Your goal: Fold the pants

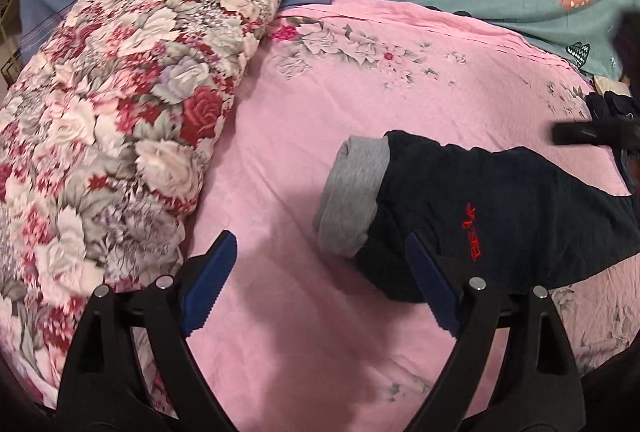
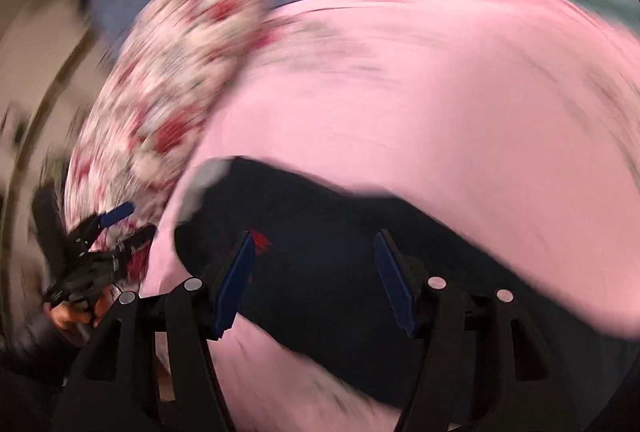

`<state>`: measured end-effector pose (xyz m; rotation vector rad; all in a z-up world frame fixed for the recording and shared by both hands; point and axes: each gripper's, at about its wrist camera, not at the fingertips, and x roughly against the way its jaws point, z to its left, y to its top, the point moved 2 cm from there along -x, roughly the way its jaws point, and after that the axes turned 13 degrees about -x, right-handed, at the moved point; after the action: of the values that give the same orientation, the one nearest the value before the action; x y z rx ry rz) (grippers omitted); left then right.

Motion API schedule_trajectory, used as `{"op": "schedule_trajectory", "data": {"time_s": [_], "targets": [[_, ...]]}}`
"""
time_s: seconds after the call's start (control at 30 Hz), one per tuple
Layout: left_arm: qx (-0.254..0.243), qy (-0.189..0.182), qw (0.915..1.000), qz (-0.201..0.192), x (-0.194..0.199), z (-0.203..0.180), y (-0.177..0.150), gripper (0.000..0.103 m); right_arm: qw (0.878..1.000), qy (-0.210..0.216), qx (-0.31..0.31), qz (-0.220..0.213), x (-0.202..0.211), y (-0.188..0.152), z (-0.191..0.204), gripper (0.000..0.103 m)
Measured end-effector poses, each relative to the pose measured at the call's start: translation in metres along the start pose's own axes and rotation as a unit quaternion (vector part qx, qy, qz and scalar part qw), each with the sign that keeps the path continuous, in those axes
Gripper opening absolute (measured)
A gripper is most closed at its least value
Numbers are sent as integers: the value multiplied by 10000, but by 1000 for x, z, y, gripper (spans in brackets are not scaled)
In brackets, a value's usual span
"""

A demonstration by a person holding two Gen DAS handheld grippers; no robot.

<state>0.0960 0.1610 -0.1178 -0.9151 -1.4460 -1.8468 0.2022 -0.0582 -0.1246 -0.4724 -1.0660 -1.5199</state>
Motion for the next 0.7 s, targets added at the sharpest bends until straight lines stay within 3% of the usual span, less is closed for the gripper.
{"op": "schedule_trajectory", "data": {"time_s": [0.1,0.2,0.23,0.27,0.3,0.37,0.43,0.53,0.6,0.7], "targets": [[32,28,10000,-36,6,-3,-9,88,9971,-20,598,466,-65,32,54,62],[-124,29,9999,-97,12,-11,-14,88,9909,-478,1039,714,-120,60,77,62],[-157,-12,9998,-111,12,-12,-13,89,9874,-597,1165,887,-138,60,78,47],[-174,-73,9997,-129,12,-14,-12,89,9838,-660,1259,1096,-155,62,78,16],[-189,-124,9996,-141,12,-15,-11,89,9821,-634,1245,1260,-165,63,76,15],[-249,-284,9991,-206,8,-21,-1,89,9883,-644,979,975,-162,73,72,15],[-315,-450,9980,-318,4,-27,14,89,9964,-209,562,592,-141,84,68,18],[-359,-785,9949,-524,-5,-38,38,92,9979,410,-331,370,-85,97,34,55],[-425,-950,9924,-653,-14,-48,55,95,9930,710,-922,191,-42,99,-12,55],[-676,-911,9921,-544,-50,-72,72,97,9811,709,-1722,522,-20,96,-82,55]]}}
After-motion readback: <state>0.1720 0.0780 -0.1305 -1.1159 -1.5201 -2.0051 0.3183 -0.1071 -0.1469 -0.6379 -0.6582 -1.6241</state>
